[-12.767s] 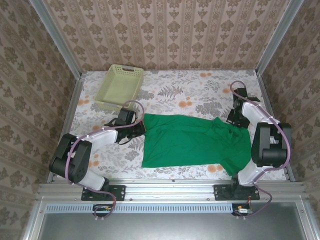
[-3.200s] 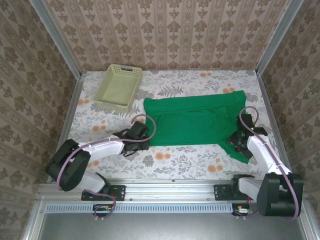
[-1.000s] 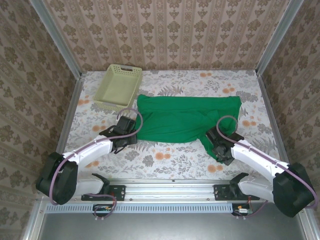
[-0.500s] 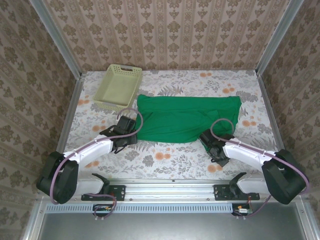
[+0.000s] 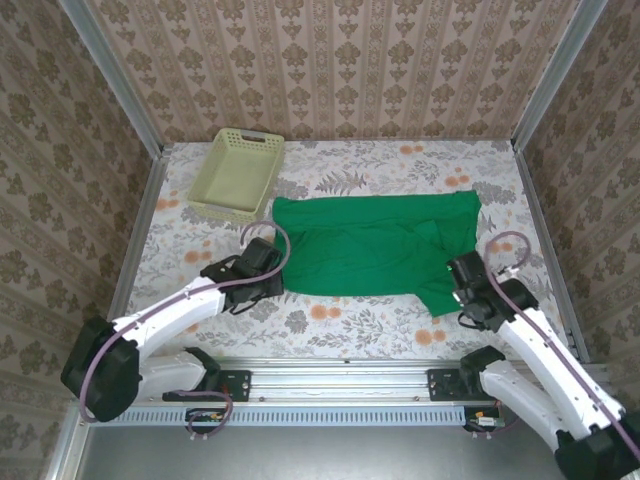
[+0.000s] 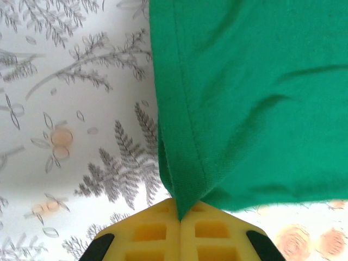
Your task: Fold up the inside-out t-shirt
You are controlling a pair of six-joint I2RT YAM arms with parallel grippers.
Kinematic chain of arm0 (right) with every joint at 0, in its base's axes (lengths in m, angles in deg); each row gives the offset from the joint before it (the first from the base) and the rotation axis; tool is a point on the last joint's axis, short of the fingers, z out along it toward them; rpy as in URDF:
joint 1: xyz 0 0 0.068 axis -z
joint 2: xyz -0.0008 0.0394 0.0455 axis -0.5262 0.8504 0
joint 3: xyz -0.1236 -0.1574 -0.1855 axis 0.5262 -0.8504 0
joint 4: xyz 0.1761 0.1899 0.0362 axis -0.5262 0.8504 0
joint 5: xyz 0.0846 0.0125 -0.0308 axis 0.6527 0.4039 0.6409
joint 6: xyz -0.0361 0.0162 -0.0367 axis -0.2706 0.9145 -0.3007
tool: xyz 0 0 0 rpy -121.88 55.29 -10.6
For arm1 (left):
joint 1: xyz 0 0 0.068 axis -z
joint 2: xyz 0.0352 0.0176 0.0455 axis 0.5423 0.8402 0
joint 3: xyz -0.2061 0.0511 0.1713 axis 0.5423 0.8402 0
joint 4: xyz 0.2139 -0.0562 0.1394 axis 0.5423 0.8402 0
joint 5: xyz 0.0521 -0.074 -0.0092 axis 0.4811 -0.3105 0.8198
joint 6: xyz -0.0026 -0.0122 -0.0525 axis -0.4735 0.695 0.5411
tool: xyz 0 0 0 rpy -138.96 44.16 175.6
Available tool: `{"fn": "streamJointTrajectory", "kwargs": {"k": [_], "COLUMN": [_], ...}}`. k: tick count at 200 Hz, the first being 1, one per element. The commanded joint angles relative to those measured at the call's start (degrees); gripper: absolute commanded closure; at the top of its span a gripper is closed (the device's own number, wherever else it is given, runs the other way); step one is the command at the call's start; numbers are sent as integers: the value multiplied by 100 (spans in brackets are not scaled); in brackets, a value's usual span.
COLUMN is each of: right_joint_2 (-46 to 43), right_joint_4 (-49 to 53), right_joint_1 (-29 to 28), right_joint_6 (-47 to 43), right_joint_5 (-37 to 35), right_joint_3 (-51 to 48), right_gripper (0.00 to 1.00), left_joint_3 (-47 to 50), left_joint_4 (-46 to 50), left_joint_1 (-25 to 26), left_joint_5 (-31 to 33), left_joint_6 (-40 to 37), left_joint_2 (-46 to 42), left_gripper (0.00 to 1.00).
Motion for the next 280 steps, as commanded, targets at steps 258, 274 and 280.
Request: {"fn": "streamJointTrajectory", "kwargs": {"k": [258,274,280], "right_joint_2": [6385,6624,6702], "right_joint_4": [-2418,-2375,-2349], "right_joint_1": [1771,1771,1775], "right_joint_6": [-3845,-3860,-3863], "right_joint_5": [1184,1171,1157], "right_joint_3": [5342,5541,5612], "right_gripper": [100,100,100], "left_joint_3": [-4251,-4361,-4410], "left_joint_4": [1237,1228,1228], "left_joint_1": [-1421,-1439,-1448], "left_joint_5": [973,1008,1020], "left_joint_6": [750,724,715], "left_joint_2": [3955,4105,4164], "left_gripper": [99,97,97]}}
